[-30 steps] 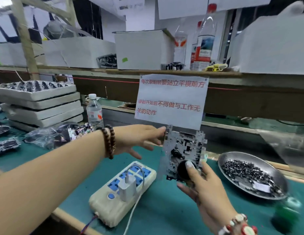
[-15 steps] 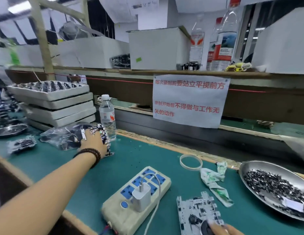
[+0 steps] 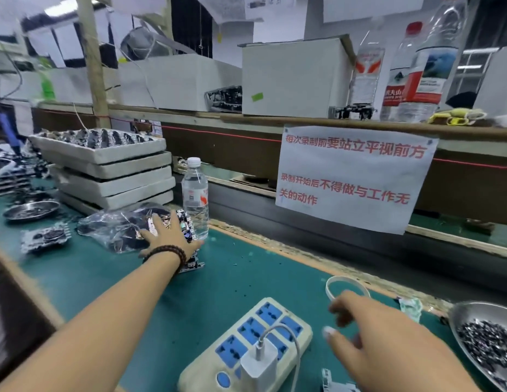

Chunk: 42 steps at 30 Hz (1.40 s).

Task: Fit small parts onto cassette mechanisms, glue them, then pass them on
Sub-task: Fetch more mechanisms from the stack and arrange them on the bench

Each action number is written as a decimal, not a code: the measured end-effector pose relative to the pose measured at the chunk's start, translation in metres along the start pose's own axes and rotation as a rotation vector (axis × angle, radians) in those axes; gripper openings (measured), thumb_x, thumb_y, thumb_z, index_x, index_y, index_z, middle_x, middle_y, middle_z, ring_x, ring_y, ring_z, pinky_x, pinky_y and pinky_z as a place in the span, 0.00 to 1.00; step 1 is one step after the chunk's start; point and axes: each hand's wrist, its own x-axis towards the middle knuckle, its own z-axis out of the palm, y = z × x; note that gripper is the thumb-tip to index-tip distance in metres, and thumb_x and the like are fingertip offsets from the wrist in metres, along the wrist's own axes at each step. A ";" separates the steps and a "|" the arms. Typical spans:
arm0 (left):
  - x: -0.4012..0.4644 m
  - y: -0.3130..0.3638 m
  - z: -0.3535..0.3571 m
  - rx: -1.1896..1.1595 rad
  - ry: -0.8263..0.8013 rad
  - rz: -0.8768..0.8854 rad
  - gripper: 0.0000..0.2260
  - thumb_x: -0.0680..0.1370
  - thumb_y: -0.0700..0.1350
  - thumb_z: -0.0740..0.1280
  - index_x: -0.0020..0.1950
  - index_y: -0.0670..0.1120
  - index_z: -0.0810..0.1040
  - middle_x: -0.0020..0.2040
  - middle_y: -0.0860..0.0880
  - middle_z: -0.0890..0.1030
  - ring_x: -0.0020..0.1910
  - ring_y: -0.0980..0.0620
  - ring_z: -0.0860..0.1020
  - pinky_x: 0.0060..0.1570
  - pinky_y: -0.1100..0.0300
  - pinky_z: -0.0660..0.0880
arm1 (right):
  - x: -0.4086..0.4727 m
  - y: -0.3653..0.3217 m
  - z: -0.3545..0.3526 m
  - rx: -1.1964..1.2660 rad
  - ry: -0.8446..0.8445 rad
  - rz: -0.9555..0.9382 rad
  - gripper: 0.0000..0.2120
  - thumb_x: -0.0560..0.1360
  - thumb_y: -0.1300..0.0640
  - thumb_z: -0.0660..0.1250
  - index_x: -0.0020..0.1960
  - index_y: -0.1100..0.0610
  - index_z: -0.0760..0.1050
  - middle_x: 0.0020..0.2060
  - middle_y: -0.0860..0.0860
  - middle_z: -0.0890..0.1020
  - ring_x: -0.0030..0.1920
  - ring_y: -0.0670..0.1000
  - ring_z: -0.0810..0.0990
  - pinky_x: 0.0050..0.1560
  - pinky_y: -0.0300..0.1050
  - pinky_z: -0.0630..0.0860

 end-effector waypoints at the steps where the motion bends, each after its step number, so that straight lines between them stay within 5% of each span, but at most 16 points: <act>1: 0.003 0.003 0.002 -0.004 -0.009 0.004 0.44 0.71 0.65 0.65 0.76 0.54 0.40 0.76 0.46 0.38 0.74 0.34 0.42 0.66 0.33 0.57 | 0.002 -0.012 0.000 0.064 0.049 -0.084 0.10 0.78 0.40 0.53 0.58 0.38 0.59 0.57 0.35 0.69 0.55 0.40 0.73 0.55 0.40 0.72; 4: 0.009 0.012 0.009 0.019 -0.019 -0.002 0.47 0.69 0.67 0.66 0.75 0.56 0.39 0.76 0.48 0.38 0.74 0.36 0.43 0.63 0.29 0.58 | 0.020 -0.028 0.003 0.140 0.163 -0.170 0.11 0.78 0.42 0.53 0.60 0.37 0.57 0.58 0.36 0.68 0.56 0.40 0.72 0.55 0.41 0.73; 15: 0.024 0.007 0.011 0.046 0.030 -0.041 0.41 0.71 0.59 0.68 0.74 0.60 0.45 0.75 0.48 0.53 0.71 0.39 0.54 0.60 0.34 0.62 | 0.033 -0.027 0.027 0.232 0.091 -0.260 0.11 0.78 0.45 0.54 0.59 0.38 0.59 0.58 0.37 0.68 0.57 0.38 0.70 0.57 0.40 0.71; 20: 0.037 0.002 -0.001 -0.004 -0.035 -0.032 0.34 0.74 0.56 0.65 0.74 0.55 0.50 0.74 0.41 0.56 0.72 0.38 0.56 0.68 0.38 0.55 | 0.032 -0.016 0.035 0.268 0.085 -0.202 0.09 0.77 0.43 0.55 0.56 0.38 0.61 0.54 0.34 0.70 0.53 0.36 0.73 0.56 0.37 0.72; 25: 0.039 0.002 -0.010 -0.162 0.001 -0.038 0.29 0.76 0.52 0.63 0.74 0.48 0.57 0.71 0.38 0.64 0.69 0.38 0.64 0.68 0.48 0.58 | 0.028 -0.017 0.035 0.263 0.095 -0.213 0.08 0.77 0.45 0.55 0.56 0.39 0.61 0.55 0.36 0.70 0.53 0.38 0.73 0.56 0.37 0.72; 28: 0.041 0.002 -0.026 -0.541 -0.029 -0.076 0.19 0.76 0.43 0.63 0.66 0.40 0.67 0.60 0.37 0.74 0.58 0.41 0.73 0.54 0.52 0.73 | 0.026 -0.013 0.034 0.284 0.084 -0.198 0.08 0.77 0.45 0.55 0.56 0.39 0.61 0.55 0.36 0.70 0.53 0.37 0.72 0.56 0.37 0.72; 30: 0.042 -0.002 -0.039 -0.716 0.012 -0.084 0.08 0.77 0.38 0.62 0.54 0.36 0.73 0.44 0.42 0.75 0.47 0.45 0.73 0.38 0.60 0.70 | 0.023 -0.010 0.035 0.305 0.053 -0.196 0.08 0.77 0.45 0.56 0.56 0.38 0.61 0.55 0.35 0.70 0.53 0.37 0.72 0.57 0.36 0.72; 31: 0.044 -0.005 -0.045 -0.748 0.027 -0.100 0.08 0.78 0.38 0.62 0.54 0.35 0.74 0.43 0.44 0.74 0.47 0.44 0.74 0.40 0.61 0.68 | 0.027 -0.012 0.034 0.313 0.061 -0.187 0.08 0.77 0.45 0.56 0.56 0.38 0.62 0.55 0.35 0.71 0.53 0.36 0.72 0.56 0.35 0.71; 35: 0.053 -0.033 -0.052 -0.835 -0.055 -0.182 0.17 0.78 0.44 0.62 0.64 0.36 0.71 0.61 0.38 0.75 0.60 0.39 0.73 0.60 0.49 0.69 | 0.031 -0.007 0.042 0.344 0.060 -0.112 0.03 0.79 0.49 0.56 0.49 0.47 0.67 0.47 0.42 0.74 0.39 0.37 0.74 0.55 0.33 0.71; 37: 0.053 -0.044 -0.053 -0.833 -0.047 -0.200 0.18 0.78 0.45 0.62 0.65 0.37 0.71 0.63 0.36 0.74 0.62 0.37 0.72 0.63 0.43 0.68 | 0.027 -0.005 0.039 0.355 0.117 -0.107 0.05 0.78 0.47 0.55 0.53 0.40 0.65 0.51 0.37 0.72 0.46 0.35 0.74 0.52 0.31 0.71; 40: 0.054 -0.054 -0.047 -0.847 0.049 -0.132 0.16 0.78 0.42 0.62 0.65 0.39 0.71 0.64 0.39 0.73 0.57 0.39 0.74 0.59 0.46 0.71 | 0.010 -0.003 0.039 0.330 0.142 -0.168 0.10 0.77 0.46 0.55 0.57 0.37 0.61 0.56 0.34 0.70 0.52 0.34 0.72 0.54 0.32 0.71; 42: 0.046 -0.052 -0.041 -0.881 0.127 -0.076 0.17 0.77 0.41 0.63 0.66 0.44 0.72 0.59 0.45 0.75 0.43 0.47 0.76 0.43 0.56 0.74 | 0.011 -0.006 0.037 0.293 0.102 -0.162 0.11 0.77 0.46 0.55 0.58 0.37 0.61 0.56 0.35 0.70 0.52 0.34 0.72 0.55 0.32 0.70</act>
